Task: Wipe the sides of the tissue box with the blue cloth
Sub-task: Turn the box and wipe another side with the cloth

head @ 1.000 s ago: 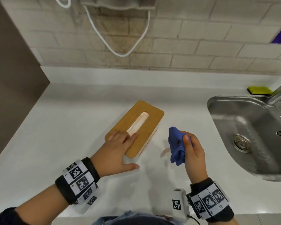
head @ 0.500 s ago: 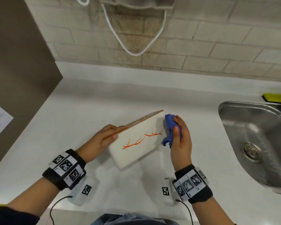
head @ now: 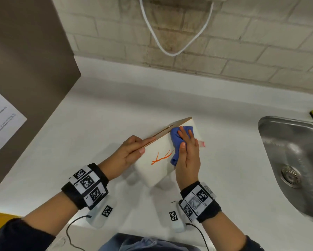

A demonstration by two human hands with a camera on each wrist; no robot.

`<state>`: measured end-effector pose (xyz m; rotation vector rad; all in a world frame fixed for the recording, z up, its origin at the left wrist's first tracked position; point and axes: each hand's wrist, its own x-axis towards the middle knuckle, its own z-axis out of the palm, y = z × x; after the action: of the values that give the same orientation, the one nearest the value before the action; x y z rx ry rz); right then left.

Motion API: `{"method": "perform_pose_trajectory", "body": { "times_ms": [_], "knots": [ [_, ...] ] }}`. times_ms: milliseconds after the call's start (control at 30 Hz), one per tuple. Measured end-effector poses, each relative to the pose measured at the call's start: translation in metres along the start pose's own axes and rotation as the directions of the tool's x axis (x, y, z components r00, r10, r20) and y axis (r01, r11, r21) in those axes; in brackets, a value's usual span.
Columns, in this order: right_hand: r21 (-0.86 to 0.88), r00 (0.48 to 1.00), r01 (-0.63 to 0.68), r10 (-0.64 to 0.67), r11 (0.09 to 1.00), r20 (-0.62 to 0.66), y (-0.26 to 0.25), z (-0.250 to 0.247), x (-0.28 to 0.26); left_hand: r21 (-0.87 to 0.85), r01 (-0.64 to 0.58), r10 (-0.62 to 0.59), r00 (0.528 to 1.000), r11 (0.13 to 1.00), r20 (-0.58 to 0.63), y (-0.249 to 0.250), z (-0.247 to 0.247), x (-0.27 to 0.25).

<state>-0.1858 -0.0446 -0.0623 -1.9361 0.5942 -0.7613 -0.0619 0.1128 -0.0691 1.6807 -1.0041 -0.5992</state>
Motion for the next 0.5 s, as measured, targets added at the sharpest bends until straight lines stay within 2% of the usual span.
{"method": "perform_pose_trajectory", "body": {
  "times_ms": [133, 267, 333, 400, 500],
  "knots": [
    [-0.026, 0.981, 0.150, -0.146, 0.988, 0.125, -0.010, 0.009, -0.012, -0.003, -0.011, 0.011, 1.000, 1.000, -0.030, -0.003, 0.001, 0.000],
    [-0.023, 0.919, 0.286, -0.267, 0.958, 0.291, -0.012, 0.013, -0.026, 0.016, -0.066, 0.067, 0.997, 0.998, -0.050, -0.006, 0.001, 0.000],
    [-0.111, 0.836, 0.446, -0.370, 0.888, 0.404, -0.008, 0.011, -0.029, 0.048, -0.106, 0.108, 0.993, 0.993, -0.048, -0.008, 0.000, 0.001],
    [-0.180, 0.707, 0.635, -0.471, 0.752, 0.527, 0.000, 0.005, -0.027, 0.054, -0.114, 0.116, 0.992, 0.992, -0.040, -0.009, -0.002, 0.002],
    [-0.129, 0.501, 0.803, -0.541, 0.582, 0.676, 0.015, -0.012, -0.012, 0.043, -0.102, 0.104, 0.994, 0.994, -0.026, -0.008, -0.003, 0.002]
  ]
}}
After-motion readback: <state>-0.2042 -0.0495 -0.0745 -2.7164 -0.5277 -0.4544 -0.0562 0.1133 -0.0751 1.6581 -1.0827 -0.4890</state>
